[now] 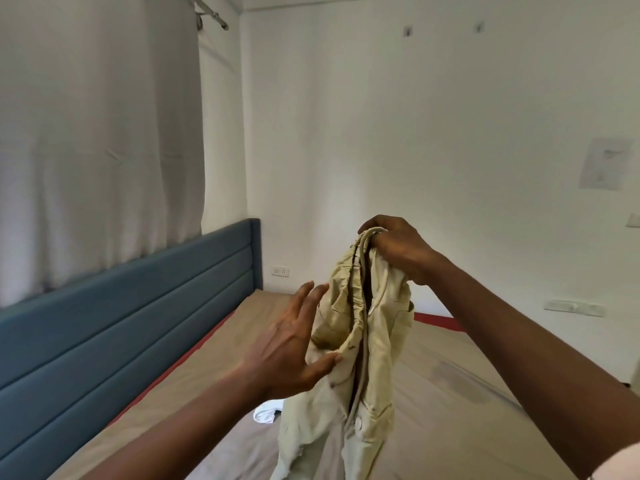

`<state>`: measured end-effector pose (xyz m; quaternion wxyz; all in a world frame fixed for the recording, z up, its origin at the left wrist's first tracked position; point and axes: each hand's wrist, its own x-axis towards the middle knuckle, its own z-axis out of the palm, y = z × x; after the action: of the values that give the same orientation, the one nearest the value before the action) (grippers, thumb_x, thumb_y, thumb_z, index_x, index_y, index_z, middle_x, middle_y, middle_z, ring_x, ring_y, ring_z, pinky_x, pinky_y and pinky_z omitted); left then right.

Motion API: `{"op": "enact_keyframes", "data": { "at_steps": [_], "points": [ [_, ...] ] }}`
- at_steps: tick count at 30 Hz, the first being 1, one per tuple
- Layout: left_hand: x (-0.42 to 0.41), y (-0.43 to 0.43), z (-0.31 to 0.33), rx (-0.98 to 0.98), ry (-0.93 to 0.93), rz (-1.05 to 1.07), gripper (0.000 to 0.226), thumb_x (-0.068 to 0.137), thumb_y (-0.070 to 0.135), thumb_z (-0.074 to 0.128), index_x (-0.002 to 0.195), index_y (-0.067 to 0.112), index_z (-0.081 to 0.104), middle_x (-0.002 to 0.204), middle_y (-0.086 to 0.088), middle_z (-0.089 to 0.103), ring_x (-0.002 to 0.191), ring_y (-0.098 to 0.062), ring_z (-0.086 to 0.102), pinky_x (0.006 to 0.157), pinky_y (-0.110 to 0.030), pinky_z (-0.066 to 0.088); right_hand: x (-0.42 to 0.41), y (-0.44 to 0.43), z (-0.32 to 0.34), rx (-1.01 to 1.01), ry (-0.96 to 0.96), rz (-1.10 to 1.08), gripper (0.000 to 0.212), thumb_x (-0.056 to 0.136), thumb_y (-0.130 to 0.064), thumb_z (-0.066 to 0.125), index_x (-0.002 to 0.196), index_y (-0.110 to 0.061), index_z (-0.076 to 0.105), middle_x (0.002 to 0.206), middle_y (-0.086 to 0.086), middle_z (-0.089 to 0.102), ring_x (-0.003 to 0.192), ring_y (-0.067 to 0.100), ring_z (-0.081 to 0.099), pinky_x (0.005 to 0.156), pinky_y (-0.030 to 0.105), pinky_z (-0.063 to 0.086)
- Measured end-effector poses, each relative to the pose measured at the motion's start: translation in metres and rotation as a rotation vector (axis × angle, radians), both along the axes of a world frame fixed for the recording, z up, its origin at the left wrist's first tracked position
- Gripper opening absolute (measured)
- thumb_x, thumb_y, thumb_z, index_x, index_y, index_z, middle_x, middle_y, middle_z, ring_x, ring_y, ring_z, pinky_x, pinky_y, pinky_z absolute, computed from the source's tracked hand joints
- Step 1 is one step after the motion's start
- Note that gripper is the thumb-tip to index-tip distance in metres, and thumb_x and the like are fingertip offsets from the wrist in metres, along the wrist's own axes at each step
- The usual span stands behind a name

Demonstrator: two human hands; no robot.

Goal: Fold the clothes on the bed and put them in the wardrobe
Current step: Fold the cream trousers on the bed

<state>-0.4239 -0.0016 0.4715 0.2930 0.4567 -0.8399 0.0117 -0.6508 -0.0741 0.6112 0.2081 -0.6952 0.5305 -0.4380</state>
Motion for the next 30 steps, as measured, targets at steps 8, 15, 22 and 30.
{"op": "enact_keyframes", "data": {
  "at_steps": [8, 15, 22, 30],
  "points": [
    [-0.036, -0.026, -0.021, -0.099, 0.026, 0.052, 0.055, 0.091, 0.060, 0.062, 0.139, 0.036, 0.047, 0.145, 0.000, 0.049, 0.110, -0.012, 0.059, 0.086, -0.030, 0.056, -0.016, -0.003, -0.014, 0.107, -0.238, 0.034, 0.038, 0.090, 0.000, 0.044, 0.097, -0.019, 0.076, 0.100, 0.003, 0.074, 0.098, 0.025, 0.069, 0.079, 0.034, 0.055],
    [0.008, -0.063, 0.043, 0.130, 0.586, 0.137, 0.034, 0.080, 0.044, 0.057, 0.066, 0.014, 0.067, 0.059, 0.005, 0.061, 0.056, -0.011, 0.052, 0.062, -0.042, 0.047, -0.045, -0.002, -0.052, -0.239, 0.596, -0.200, 0.026, 0.085, -0.028, 0.062, 0.106, -0.035, 0.047, 0.100, -0.004, 0.055, 0.080, 0.029, 0.060, 0.071, 0.038, 0.046],
    [0.029, -0.082, 0.070, 0.133, 0.525, 0.100, 0.059, 0.101, 0.049, 0.059, 0.061, 0.005, 0.062, 0.057, -0.007, 0.056, 0.054, -0.016, 0.046, 0.060, -0.041, 0.046, -0.009, 0.026, -0.153, 0.033, 0.901, 0.297, 0.044, 0.082, -0.062, 0.066, 0.119, -0.038, 0.065, 0.144, -0.010, 0.033, 0.123, 0.015, 0.046, 0.103, 0.035, 0.044],
    [0.055, -0.073, 0.095, -0.100, 0.177, -0.075, 0.079, 0.088, 0.082, 0.045, 0.063, 0.009, 0.057, 0.053, 0.002, 0.048, 0.046, -0.012, 0.042, 0.049, -0.035, 0.037, 0.041, 0.003, -0.223, 0.049, 0.357, 0.163, 0.031, 0.089, -0.036, 0.069, 0.109, -0.032, 0.046, 0.104, -0.006, 0.057, 0.089, 0.016, 0.056, 0.077, 0.039, 0.050]
  ]
}}
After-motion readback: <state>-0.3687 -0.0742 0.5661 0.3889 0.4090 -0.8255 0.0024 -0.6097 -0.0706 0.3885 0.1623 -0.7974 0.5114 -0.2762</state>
